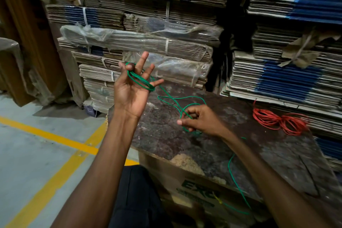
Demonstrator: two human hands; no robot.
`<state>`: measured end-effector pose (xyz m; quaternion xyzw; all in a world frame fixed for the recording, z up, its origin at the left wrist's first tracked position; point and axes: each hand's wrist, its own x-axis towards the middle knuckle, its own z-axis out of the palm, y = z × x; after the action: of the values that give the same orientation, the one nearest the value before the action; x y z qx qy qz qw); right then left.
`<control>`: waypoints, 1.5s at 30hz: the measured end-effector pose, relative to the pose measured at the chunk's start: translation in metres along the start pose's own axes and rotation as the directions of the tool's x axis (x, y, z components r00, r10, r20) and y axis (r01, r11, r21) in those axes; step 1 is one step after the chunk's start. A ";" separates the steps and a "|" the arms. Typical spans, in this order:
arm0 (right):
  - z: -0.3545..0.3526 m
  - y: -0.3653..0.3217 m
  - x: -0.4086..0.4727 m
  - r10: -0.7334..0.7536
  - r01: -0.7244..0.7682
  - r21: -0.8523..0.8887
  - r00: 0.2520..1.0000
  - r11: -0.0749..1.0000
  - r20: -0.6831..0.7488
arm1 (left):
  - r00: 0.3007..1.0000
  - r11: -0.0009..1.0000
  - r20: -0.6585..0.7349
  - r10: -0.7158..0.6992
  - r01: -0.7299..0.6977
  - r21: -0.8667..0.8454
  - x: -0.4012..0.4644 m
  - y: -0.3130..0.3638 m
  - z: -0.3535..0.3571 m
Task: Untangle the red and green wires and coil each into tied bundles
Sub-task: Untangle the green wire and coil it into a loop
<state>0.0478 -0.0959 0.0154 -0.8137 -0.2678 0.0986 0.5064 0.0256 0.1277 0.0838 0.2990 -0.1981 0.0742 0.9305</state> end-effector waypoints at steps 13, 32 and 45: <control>-0.005 -0.003 -0.022 -0.256 0.235 -0.337 0.966 0.912 -0.019 | 0.966 0.261 0.099 0.238 -0.162 0.952 0.013 -0.048 -0.027; -0.057 0.001 -0.025 0.181 0.105 0.383 0.749 0.918 -0.638 | 0.975 -0.240 0.196 0.104 -0.167 0.956 0.001 -0.033 -0.070; -0.078 -0.020 -0.004 0.342 0.155 0.550 0.638 0.820 -0.690 | 0.983 0.090 -0.065 0.170 0.050 0.995 0.001 -0.034 -0.090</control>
<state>0.0715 -0.1510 0.0689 -0.6032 0.0581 -0.1526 0.7807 0.0640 0.1531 -0.0008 0.8317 -0.0315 0.2500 0.4947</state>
